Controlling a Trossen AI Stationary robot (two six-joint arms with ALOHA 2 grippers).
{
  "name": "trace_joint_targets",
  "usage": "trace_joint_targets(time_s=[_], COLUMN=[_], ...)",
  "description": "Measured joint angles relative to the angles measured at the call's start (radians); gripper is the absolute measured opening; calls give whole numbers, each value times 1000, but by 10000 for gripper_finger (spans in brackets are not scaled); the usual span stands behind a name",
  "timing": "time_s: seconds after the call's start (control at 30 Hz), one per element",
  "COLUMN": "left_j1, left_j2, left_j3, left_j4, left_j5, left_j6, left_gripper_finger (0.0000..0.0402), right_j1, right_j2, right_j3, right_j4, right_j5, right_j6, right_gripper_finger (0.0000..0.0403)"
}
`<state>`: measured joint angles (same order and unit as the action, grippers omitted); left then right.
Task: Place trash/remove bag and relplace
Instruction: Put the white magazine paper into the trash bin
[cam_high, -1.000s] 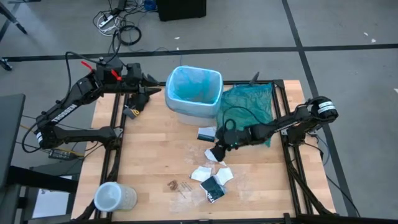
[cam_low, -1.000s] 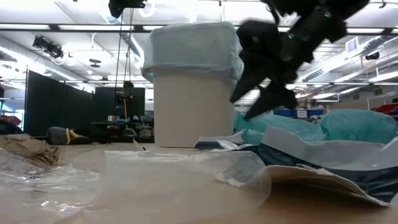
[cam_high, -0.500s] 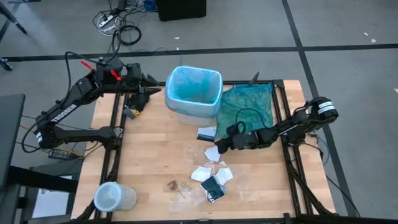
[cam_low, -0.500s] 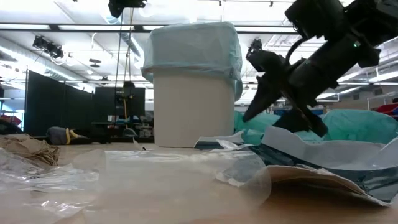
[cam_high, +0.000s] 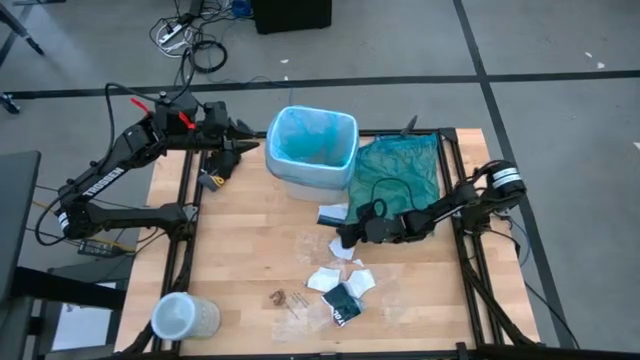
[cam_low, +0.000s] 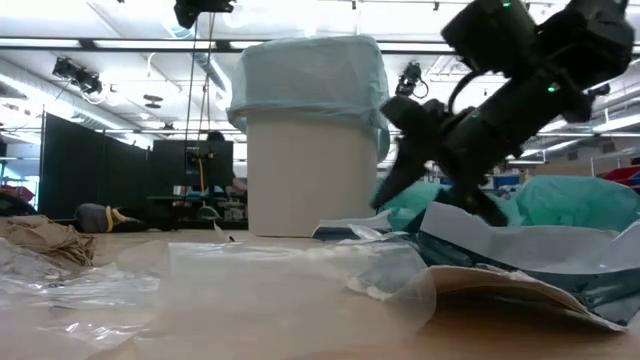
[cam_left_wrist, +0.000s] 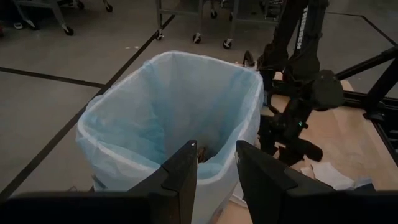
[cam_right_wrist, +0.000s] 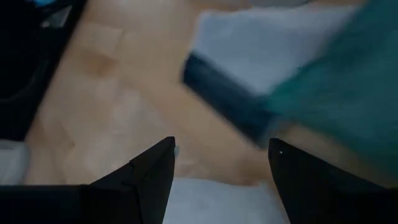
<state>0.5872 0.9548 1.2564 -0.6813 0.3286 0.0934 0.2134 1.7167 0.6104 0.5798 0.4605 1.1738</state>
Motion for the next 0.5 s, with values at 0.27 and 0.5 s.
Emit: trace_joint_targets(time_s=[0.27,0.5], left_j1=[0,0], left_j2=[0,0], left_j3=[0,0], left_j4=[1,0], left_j5=[0,0], left_j6=[-1,0], left_gripper_finger=[120,120], right_j1=[-35,-67], right_j2=[126,110], right_j3=[78,79], right_j4=[58,51], right_j5=[-45,-65], right_j6=[-25,-2], right_gripper_finger=[244,234])
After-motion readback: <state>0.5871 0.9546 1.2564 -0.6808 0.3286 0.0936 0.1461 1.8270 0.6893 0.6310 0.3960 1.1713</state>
